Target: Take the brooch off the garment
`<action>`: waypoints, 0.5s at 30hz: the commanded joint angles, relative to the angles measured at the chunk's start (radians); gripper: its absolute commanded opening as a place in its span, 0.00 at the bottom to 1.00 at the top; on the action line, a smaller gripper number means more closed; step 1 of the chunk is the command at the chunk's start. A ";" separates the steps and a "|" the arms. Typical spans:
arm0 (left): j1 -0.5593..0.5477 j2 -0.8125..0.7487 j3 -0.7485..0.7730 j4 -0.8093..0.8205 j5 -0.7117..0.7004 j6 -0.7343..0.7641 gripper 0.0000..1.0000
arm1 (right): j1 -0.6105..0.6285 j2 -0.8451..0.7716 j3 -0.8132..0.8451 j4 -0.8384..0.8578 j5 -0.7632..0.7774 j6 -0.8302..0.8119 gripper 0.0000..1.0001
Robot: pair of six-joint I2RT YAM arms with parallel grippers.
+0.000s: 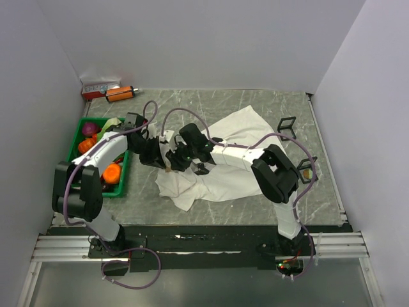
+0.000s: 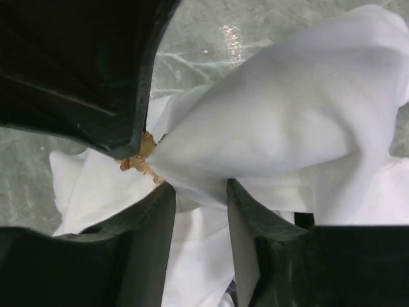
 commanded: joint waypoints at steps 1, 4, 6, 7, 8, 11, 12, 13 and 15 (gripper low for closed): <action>0.001 -0.054 -0.017 -0.001 0.110 0.090 0.01 | 0.005 -0.006 0.030 0.025 -0.023 0.025 0.36; 0.001 -0.023 -0.019 -0.011 0.174 0.185 0.01 | 0.003 -0.021 0.015 0.016 -0.043 0.019 0.22; 0.001 0.018 0.016 -0.087 0.219 0.257 0.01 | 0.003 -0.044 0.000 0.011 -0.056 0.013 0.17; 0.001 0.065 0.027 -0.115 0.225 0.318 0.01 | 0.003 -0.053 -0.017 0.005 -0.058 0.007 0.12; -0.001 0.092 0.050 -0.136 0.222 0.334 0.01 | 0.002 -0.070 -0.028 0.001 -0.058 0.004 0.11; 0.001 0.176 0.085 -0.196 0.231 0.375 0.01 | -0.003 -0.112 -0.072 -0.007 -0.072 -0.002 0.07; 0.001 0.188 0.087 -0.199 0.240 0.383 0.01 | -0.004 -0.122 -0.083 -0.009 -0.084 -0.002 0.07; 0.001 0.199 0.088 -0.190 0.249 0.386 0.01 | -0.007 -0.132 -0.100 -0.012 -0.101 0.002 0.09; -0.001 0.198 0.076 -0.167 0.254 0.391 0.01 | -0.012 -0.150 -0.112 -0.027 -0.168 -0.001 0.15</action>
